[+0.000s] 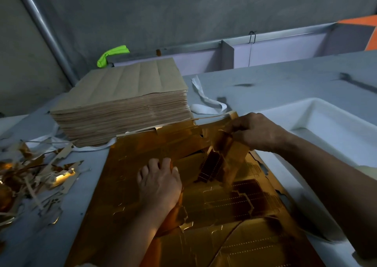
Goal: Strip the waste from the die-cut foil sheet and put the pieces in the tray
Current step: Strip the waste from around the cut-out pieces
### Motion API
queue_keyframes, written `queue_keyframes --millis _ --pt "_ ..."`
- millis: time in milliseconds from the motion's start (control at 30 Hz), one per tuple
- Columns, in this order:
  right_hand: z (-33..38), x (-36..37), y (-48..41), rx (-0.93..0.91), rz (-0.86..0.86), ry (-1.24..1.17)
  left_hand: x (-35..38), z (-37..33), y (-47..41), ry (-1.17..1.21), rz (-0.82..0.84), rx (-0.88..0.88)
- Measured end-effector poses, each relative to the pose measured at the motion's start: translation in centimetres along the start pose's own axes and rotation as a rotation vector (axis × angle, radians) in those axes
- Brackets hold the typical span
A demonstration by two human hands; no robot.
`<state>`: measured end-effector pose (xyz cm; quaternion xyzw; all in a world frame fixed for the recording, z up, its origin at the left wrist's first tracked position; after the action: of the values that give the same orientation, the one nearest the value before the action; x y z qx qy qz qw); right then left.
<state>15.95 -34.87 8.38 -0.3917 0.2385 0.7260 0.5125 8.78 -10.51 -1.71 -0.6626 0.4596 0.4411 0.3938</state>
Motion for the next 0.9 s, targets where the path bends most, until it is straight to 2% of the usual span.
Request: queue_keyframes --millis 200,267,333,400,500,600,767,900 --pt "0.6 0.1 0.4 -0.043 -0.012 0.093 -1.6 -1.0 -1.4 0.005 0.134 -0.074" --pt "0.8 0.1 0.5 -0.043 -0.003 0.124 -3.5 -2.7 -1.7 0.091 0.039 -0.008" --pt "1.0 0.1 0.5 -0.047 -0.001 0.132 -5.2 -4.9 -1.6 0.274 -0.022 0.107" --pt "0.9 0.2 0.5 -0.053 0.0 0.122 -5.9 -7.4 -1.2 0.478 0.098 0.166" --pt "0.9 0.3 0.6 -0.064 0.003 0.069 -5.9 -10.1 -0.9 0.752 0.311 0.153" --pt "0.9 0.3 0.7 -0.082 -0.006 -0.015 -5.6 -10.9 -0.8 0.953 0.414 0.13" --pt "0.9 0.3 0.6 -0.063 -0.007 -0.184 -5.7 -10.6 -1.0 0.967 0.263 0.056" --pt "0.6 -0.1 0.5 -0.007 -0.061 -0.306 -5.9 -9.3 -1.3 0.989 0.222 -0.031"
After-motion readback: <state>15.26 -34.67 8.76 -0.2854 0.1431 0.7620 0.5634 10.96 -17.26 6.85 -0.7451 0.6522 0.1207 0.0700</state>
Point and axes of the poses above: each hand's wrist, its own y-axis away from the middle knuckle, its own x-axis out of the palm, z = x × y, the point moved 4 cm from there along -y, towards the middle knuckle, and after that the axes turned 4 degrees about y, right-handed, at the moved point
